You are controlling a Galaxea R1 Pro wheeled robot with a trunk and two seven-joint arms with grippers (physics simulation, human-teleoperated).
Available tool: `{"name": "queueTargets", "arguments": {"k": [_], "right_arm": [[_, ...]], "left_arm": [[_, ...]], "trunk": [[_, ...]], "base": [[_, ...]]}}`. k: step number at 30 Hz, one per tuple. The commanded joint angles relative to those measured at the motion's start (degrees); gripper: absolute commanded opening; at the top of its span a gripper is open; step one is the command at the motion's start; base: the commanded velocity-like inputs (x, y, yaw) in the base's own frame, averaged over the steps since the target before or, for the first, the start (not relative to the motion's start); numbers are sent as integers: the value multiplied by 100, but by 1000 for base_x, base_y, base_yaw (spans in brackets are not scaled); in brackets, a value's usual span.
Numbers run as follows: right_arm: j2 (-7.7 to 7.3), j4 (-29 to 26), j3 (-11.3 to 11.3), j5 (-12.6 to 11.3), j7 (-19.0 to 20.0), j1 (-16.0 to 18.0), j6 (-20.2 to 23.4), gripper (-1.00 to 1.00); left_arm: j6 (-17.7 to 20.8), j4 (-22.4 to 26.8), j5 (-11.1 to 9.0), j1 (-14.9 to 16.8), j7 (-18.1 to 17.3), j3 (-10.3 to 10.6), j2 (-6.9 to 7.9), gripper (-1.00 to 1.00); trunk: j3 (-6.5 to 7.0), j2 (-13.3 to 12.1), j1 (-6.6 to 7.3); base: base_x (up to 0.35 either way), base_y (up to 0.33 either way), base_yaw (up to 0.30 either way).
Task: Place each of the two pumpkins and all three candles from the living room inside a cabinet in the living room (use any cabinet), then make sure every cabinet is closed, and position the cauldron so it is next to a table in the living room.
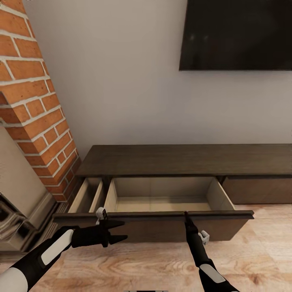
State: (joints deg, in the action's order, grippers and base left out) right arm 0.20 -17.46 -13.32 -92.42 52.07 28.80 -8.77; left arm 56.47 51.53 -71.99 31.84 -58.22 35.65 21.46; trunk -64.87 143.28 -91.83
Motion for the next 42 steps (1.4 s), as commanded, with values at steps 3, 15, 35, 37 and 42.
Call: {"name": "queueTargets", "arguments": {"k": [3,15,35,37,42], "right_arm": [[-1,5,-48,-48,14,4,-37,100],[-1,5,-52,-22,-46,4,-37,100],[-187,339,-106,87,-957,0,2413,100],[-251,578,-113,259,-970,2,2576,100],[-389,778,-114,1155,-1118,1,2688,100]], "left_arm": [[24,-3,-31,4,-13,21,7,100],[24,-11,-26,7,-13,16,8,100],[23,-79,33,5,134,111,65,100],[27,-81,114,3,398,118,67,100],[23,-82,215,5,1204,123,73,100]], "trunk": [[-5,2,2],[-5,2,2],[178,-165,103],[214,-245,147],[304,-446,257]], "base": [[-200,0,0],[-202,0,0],[-4,0,0],[0,0,0],[0,0,0]]}}
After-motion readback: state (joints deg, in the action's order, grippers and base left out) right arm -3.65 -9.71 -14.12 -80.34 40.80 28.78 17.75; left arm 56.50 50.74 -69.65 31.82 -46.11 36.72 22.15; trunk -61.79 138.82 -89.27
